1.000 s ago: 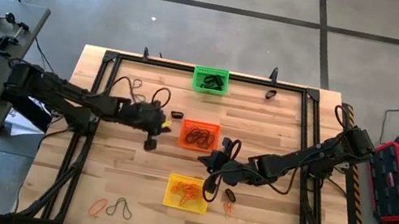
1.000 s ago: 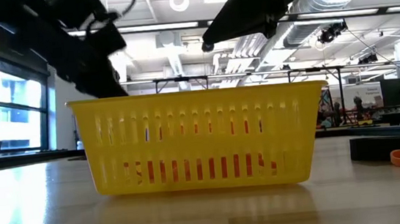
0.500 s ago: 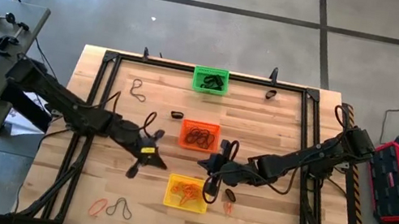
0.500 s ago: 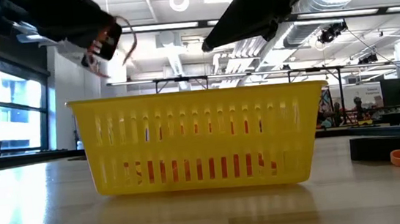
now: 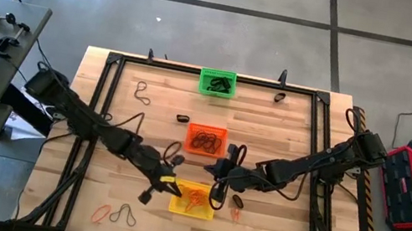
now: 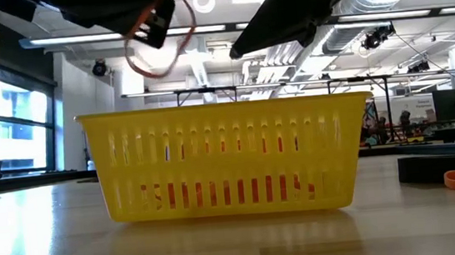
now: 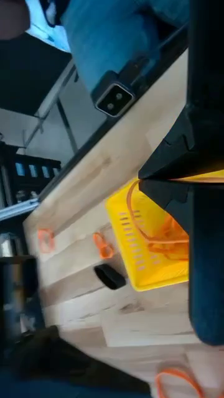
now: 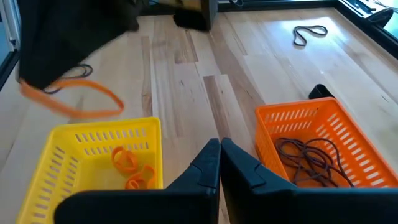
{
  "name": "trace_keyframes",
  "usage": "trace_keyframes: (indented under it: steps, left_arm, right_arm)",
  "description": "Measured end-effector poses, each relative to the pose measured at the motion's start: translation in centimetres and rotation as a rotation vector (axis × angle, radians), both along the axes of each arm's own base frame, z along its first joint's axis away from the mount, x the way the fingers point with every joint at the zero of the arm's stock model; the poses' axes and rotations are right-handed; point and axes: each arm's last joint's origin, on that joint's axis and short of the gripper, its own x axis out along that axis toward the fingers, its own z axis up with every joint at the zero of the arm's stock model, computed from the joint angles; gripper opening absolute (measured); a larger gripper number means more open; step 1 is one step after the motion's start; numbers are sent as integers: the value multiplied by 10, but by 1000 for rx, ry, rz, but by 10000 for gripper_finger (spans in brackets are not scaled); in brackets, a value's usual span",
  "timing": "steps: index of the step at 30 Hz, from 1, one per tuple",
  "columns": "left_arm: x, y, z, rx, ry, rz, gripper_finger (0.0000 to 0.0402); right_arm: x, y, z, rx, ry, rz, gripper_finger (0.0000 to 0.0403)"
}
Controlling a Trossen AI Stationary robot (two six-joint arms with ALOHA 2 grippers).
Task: Sort rubber bands into baskets
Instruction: Put the orange rubber band into the yellow bin
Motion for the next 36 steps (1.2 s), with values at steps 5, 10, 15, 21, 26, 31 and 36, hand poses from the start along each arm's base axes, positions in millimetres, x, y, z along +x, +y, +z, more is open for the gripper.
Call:
trace_keyframes:
  steps: [5,10,15,21,26,31,36]
  left_arm:
    - [8,-2,-11,38,64,24,0]
    - [11,-3,-20,49,96,25,0]
    - [15,-6,-28,28,96,21,0]
    - [21,-10,-39,39,125,17,0]
    - [26,-11,-40,52,125,16,11]
    - [27,-11,-37,64,109,16,36]
    - [27,-11,-37,76,110,34,65]
  right_arm:
    - [-1,2,0,-1,2,8,0]
    - [-1,3,0,-2,4,9,0]
    - [-1,3,0,-2,4,9,0]
    - [-1,3,0,-2,6,9,0]
    - [-1,3,-1,-2,7,9,0]
    - [-1,3,-1,-3,7,9,0]
    - [-2,2,-2,-8,22,10,0]
